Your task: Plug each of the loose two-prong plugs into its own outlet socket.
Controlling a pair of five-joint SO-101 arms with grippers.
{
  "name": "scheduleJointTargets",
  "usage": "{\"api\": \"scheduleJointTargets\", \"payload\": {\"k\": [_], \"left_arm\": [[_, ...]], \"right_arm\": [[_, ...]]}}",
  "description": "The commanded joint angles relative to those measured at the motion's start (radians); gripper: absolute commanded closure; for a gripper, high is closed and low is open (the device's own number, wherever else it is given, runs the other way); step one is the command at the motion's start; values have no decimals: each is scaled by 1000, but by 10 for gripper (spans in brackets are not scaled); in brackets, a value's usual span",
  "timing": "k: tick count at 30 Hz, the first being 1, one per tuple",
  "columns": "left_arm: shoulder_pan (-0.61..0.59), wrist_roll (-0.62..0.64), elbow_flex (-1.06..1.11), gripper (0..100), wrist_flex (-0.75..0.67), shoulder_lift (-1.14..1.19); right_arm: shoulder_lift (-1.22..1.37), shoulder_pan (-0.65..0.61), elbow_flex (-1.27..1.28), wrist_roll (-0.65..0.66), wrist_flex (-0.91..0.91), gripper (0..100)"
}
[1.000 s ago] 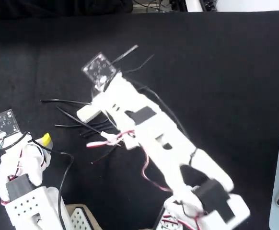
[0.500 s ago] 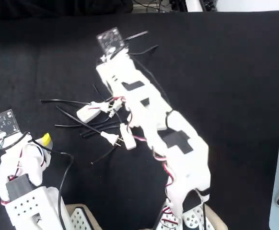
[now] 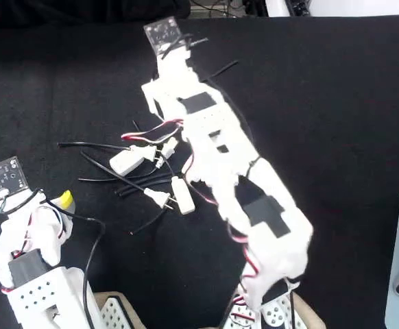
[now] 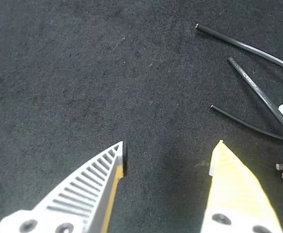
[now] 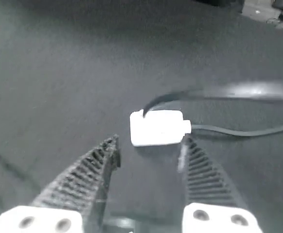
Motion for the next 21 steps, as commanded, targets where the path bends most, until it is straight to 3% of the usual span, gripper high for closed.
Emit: {"api": "scheduleJointTargets", "payload": {"k": [1,10,14,18,21], "left_arm": [[-1,0,-7,715,5,-6],[-1,0,-5,715,5,-6],[-1,0,-5,715,3,-6],[-1,-2,-5,715,3,-6],[-1,-2,-5,715,3,-6]], "right_arm": [[-165,5,-58,-6,189,877],[-285,5,-56,-2,618,886],[-285,-58,-24,146,753,886],[-285,-167,125,245,752,886],[-285,-222,275,252,606,886]]}}
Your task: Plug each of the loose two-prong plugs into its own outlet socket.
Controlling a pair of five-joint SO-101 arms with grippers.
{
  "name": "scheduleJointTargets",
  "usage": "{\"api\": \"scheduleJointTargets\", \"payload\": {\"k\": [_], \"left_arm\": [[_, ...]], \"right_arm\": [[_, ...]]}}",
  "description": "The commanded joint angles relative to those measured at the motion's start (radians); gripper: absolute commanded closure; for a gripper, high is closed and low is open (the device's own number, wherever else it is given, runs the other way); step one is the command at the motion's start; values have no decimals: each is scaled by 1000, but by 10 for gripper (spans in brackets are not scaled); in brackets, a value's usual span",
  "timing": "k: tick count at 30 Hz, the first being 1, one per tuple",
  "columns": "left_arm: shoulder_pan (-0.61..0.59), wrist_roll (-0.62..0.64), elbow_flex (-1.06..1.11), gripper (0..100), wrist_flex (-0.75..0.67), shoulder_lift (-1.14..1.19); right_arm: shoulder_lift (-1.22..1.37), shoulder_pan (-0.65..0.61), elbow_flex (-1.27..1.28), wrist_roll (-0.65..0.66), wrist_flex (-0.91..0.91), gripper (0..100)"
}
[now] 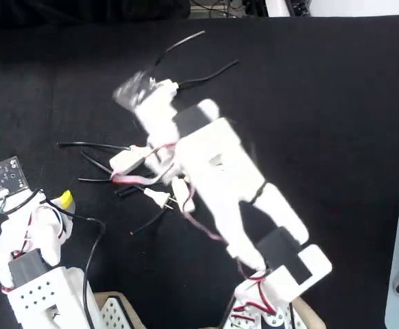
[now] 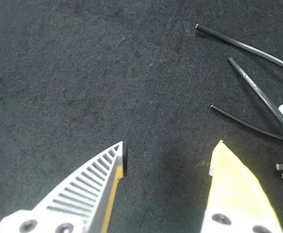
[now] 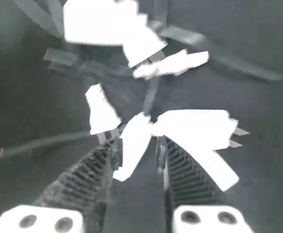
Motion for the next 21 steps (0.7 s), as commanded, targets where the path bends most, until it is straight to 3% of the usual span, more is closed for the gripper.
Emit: {"api": "scheduleJointTargets", "payload": {"k": [1,9,21], "left_arm": [[-1,-2,-5,715,3,-6],[-1,-2,-5,715,2,-6],[-1,-2,-5,715,2,-6]], "right_arm": [[-42,-60,150,25,-163,885],[-41,-118,381,25,-445,885],[4,-117,423,18,-485,885]]}}
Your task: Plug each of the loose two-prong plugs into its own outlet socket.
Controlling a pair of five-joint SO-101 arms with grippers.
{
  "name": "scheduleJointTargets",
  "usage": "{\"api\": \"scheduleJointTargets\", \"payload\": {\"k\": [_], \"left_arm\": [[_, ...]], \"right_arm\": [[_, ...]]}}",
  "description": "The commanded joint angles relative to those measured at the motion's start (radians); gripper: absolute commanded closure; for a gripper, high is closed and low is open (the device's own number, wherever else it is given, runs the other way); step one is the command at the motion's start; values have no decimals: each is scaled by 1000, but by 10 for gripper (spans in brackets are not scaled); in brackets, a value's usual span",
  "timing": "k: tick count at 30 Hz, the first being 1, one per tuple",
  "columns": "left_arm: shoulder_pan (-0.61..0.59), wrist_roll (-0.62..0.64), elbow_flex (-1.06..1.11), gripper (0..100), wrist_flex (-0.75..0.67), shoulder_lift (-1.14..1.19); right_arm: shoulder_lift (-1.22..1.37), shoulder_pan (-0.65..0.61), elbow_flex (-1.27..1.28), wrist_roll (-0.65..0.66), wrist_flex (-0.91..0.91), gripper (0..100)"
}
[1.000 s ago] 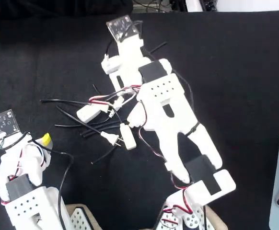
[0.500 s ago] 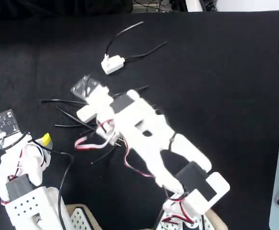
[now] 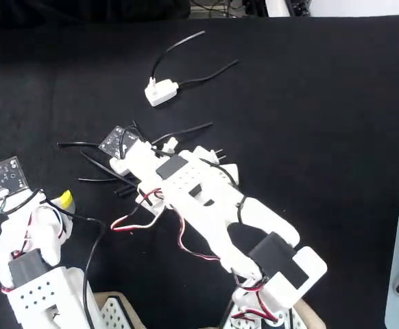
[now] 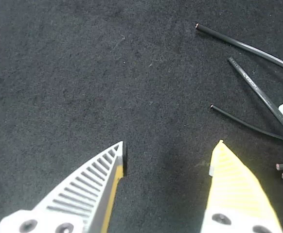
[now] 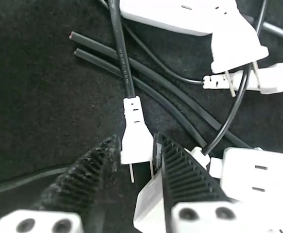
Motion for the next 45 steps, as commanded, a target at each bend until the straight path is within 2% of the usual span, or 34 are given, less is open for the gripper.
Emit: {"api": "scheduleJointTargets", "payload": {"k": [1,7,16,19,32,39,42,45], "left_arm": [[-1,-2,-5,715,2,-6],[-1,-2,-5,715,2,-6],[-1,-2,-5,715,3,-6],[-1,-2,-5,715,3,-6],[-1,-2,5,713,-3,-8],[1,-3,1,711,-5,-8],[10,-54,-15,711,-5,0],[70,-98,-45,711,5,3]], "right_arm": [[24,-9,-7,0,-12,885],[142,-15,-58,0,0,885],[189,38,-168,6,135,917],[159,40,-173,8,138,989],[-194,51,-165,-3,276,987],[-403,118,-124,-209,293,987],[-479,150,-68,-311,292,987],[-559,193,-5,-385,288,986]]}}
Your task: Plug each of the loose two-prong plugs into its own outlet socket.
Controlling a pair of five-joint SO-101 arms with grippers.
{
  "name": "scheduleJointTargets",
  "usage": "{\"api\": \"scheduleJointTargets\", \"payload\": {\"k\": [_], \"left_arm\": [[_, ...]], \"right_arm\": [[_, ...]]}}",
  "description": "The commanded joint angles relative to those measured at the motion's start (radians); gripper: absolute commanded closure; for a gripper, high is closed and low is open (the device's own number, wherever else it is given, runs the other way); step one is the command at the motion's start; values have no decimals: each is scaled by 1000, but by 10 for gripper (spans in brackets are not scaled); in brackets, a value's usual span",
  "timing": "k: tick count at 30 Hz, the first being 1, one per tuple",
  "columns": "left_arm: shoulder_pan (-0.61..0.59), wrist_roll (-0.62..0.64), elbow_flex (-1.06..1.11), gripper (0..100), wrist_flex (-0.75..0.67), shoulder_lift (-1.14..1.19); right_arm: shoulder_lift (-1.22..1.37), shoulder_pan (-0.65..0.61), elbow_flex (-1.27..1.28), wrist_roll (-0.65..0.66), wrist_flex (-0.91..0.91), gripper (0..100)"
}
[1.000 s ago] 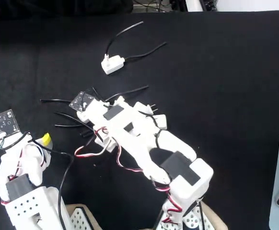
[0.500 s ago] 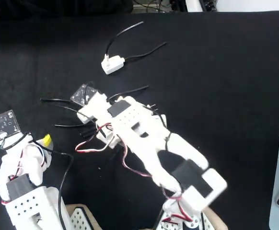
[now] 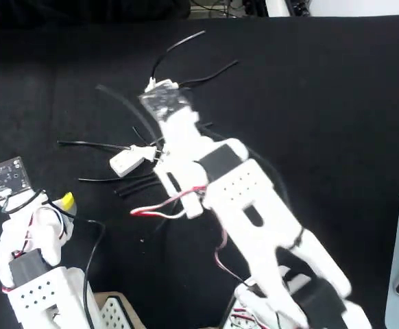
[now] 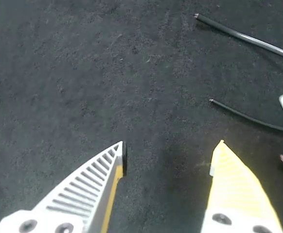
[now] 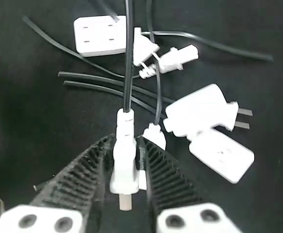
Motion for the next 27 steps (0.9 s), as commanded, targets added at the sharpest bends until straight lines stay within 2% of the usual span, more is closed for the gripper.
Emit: {"api": "scheduleJointTargets", "payload": {"k": [1,7,11,14,19,24,27], "left_arm": [[93,-66,-64,711,5,5],[260,-106,-214,711,74,130],[346,-184,-401,711,137,387],[392,-279,-519,711,133,597],[443,-393,-722,711,130,895],[473,-416,-911,714,132,1137],[507,-411,-970,714,140,1237]], "right_arm": [[-117,63,54,-81,-18,986],[-257,213,294,-91,-222,986],[-329,259,458,-92,-405,986],[-366,262,544,-94,-502,986],[-389,262,598,-153,-548,986],[-390,269,599,-155,-545,986],[-392,321,599,-155,-548,985]]}}
